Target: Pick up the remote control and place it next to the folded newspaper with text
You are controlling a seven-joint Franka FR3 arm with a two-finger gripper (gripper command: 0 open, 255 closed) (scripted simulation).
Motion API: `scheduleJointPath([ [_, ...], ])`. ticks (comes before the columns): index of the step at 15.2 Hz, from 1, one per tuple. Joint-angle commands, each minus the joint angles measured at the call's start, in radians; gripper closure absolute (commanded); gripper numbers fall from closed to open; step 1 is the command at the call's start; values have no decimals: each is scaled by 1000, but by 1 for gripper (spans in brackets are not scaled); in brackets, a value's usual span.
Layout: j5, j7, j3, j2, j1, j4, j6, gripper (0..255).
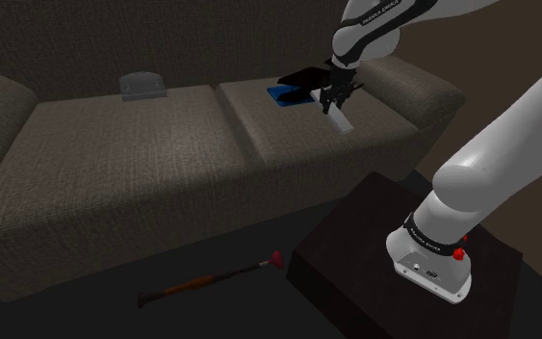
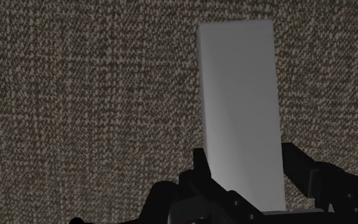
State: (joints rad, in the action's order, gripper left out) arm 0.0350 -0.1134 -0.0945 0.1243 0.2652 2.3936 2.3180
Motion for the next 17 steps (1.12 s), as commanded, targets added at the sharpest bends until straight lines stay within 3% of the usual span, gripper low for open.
scheduleJointPath([
  [1, -1, -4, -5, -47, 4, 2, 23, 255],
  [6, -1, -4, -4, -47, 5, 2, 23, 255],
  [7, -1, 2, -1, -46, 3, 13, 32, 0],
  [12, -1, -4, -5, -47, 5, 2, 23, 0],
  [17, 5, 0, -1, 29, 4, -54, -110, 0],
])
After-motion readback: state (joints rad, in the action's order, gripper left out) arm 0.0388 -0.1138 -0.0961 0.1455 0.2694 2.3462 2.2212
